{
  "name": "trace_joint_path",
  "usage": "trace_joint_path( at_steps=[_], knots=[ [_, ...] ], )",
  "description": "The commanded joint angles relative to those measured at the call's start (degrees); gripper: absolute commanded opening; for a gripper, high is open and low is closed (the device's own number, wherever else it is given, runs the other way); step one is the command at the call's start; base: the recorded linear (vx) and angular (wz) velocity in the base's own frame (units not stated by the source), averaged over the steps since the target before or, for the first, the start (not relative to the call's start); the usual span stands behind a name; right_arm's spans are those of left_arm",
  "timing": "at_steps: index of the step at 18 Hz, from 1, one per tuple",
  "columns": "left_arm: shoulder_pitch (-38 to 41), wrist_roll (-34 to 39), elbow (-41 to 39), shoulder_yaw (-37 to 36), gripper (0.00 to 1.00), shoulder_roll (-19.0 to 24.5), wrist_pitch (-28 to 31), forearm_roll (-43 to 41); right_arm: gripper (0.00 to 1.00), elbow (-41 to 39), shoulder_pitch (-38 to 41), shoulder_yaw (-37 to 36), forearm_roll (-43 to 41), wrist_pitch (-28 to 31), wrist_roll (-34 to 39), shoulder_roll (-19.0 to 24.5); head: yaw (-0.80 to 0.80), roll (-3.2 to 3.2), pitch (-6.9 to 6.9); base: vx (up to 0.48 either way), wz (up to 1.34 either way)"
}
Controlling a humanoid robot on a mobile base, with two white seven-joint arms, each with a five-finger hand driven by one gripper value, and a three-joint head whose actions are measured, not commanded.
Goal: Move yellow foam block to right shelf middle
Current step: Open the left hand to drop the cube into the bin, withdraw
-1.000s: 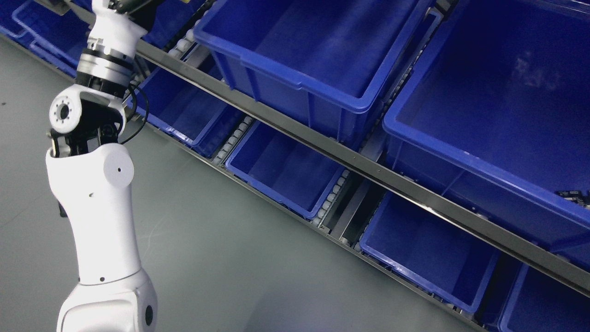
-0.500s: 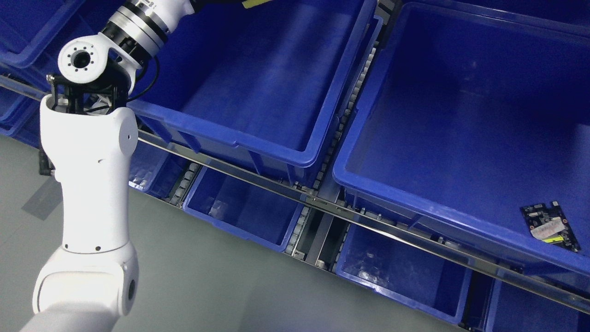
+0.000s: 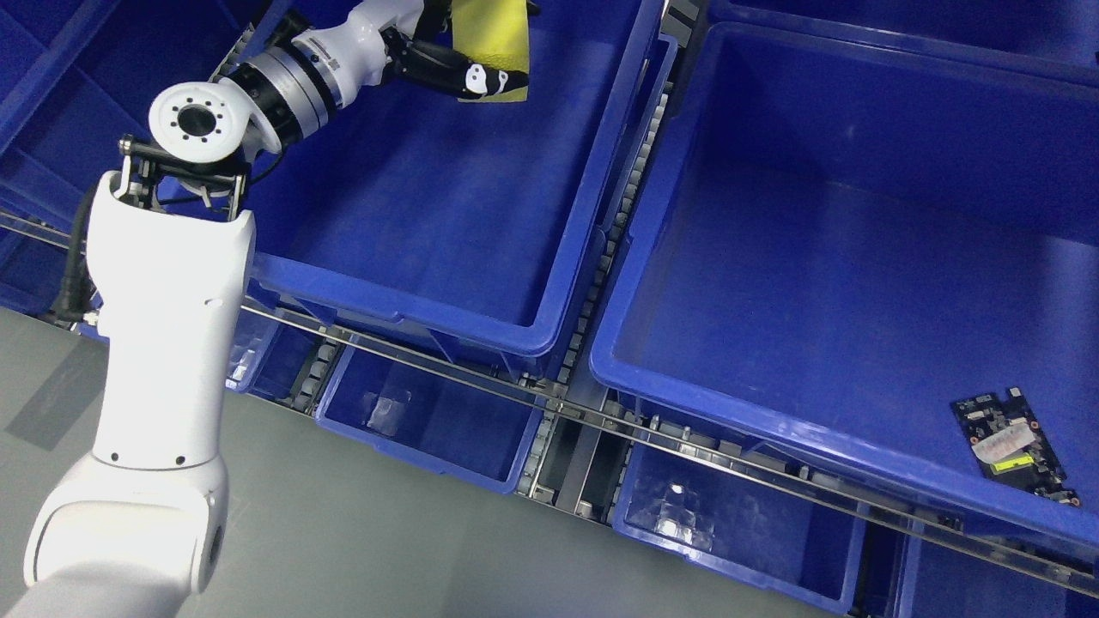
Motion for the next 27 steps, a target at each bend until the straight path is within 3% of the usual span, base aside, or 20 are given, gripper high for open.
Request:
trace_joint_path(
  at_steps=[1,5,7,11,15,16,20,24,27],
  knots=[
    [-1.5,0.0,1.2,-5.3,0.94,0.2,0.1,-2.1,1.00,-1.0,0.1,-0.1,0.2,0.0,0.0,-1.0,0.00,0.00,0.00,0.023,0.00],
    [-1.0,0.4,-1.9,5.1,1.00,-8.2,0.5,-2.1,1.00,-1.0,0.1,0.0,0.2,0.0,0.0,-1.0,0.00,0.00,0.00,0.006,0.00],
    [-1.0,2.2,-2.2,9.7,1.00,-8.2,1.2,-1.1,1.00,-1.0,0.1,0.0,0.2,0.0,0.0,-1.0,0.00,0.00,0.00,0.000,0.00],
    [-0.9,19.0,-2.4,13.4,1.00,-8.2,1.2,15.2,1.00,-1.0,0.1,0.0,0.2,0.0,0.0,-1.0,0.00,0.00,0.00,0.000,0.00],
    [-0.3,45.6,-4.8,11.1,1.00,-8.2,1.4,16.0,1.00,-1.0,0.1,0.0,0.2,0.0,0.0,-1.0,0.00,0.00,0.00,0.000,0.00],
    [0.8,48.2,-6.9,9.6,1.00,-8.2,2.0,16.4,1.00,-1.0,0.1,0.0,0.2,0.0,0.0,-1.0,0.00,0.00,0.00,0.000,0.00],
    [10.6,38.8,-14.4,5.7,1.00,-8.2,1.9,17.9,1.00,-1.0,0.1,0.0,0.2,0.0,0.0,-1.0,0.00,0.00,0.00,0.000,0.00],
    [13.0,28.3,-14.6,11.4,1.00,-8.2,-1.2,17.9,1.00,-1.0,0.1,0.0,0.2,0.0,0.0,-1.0,0.00,0.00,0.00,0.000,0.00],
    [14.8,27.2,-14.5,14.1,1.00,-8.2,-0.9,17.9,1.00,-1.0,0.1,-0.1,0.2,0.0,0.0,-1.0,0.00,0.00,0.00,0.000,0.00]
  ],
)
